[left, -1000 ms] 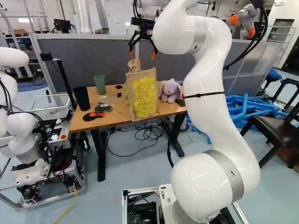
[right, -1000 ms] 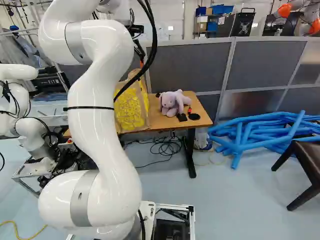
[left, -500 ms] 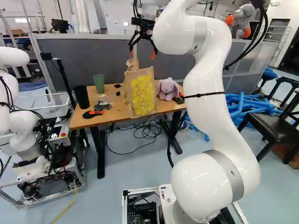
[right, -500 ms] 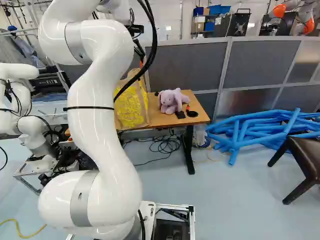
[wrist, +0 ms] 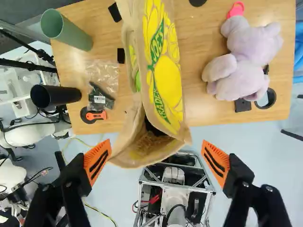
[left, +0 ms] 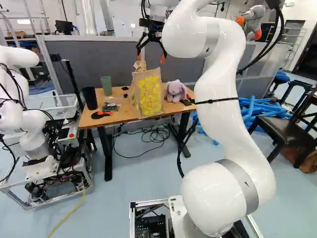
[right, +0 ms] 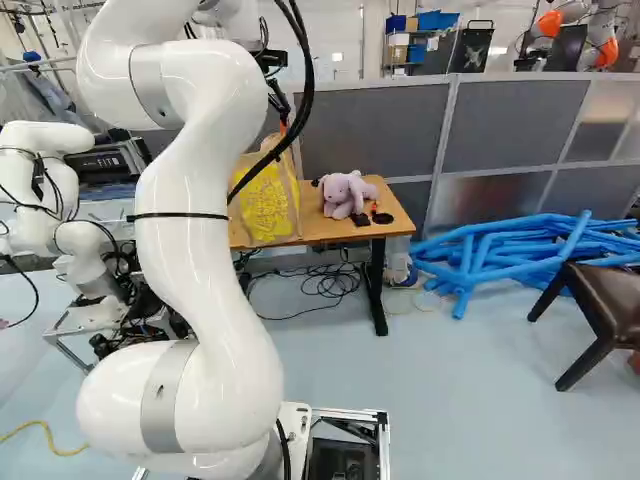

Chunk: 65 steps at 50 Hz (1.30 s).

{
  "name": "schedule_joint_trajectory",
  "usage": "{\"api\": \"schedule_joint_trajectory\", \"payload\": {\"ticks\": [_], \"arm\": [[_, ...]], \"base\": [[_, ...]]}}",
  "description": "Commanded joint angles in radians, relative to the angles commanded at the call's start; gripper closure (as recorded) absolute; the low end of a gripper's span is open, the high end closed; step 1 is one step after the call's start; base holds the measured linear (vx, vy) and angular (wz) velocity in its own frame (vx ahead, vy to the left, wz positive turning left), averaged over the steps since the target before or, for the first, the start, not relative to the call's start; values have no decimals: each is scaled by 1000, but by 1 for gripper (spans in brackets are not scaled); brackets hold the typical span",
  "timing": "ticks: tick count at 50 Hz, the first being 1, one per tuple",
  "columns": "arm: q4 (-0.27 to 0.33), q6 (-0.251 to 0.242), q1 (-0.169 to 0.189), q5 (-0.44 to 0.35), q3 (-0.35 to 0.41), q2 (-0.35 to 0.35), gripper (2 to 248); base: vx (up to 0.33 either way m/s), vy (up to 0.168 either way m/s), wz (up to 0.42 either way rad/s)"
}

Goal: Pick up the bag on the ground and place it on the table

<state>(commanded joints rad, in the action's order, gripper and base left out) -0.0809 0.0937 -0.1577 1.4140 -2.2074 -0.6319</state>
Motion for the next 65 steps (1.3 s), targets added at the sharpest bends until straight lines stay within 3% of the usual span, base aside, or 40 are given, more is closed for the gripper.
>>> {"api": "schedule_joint_trajectory", "payload": {"ticks": [65], "arm": [[0,0,0,0,0,0,3]], "base": [[-134,-4,-7]]}}
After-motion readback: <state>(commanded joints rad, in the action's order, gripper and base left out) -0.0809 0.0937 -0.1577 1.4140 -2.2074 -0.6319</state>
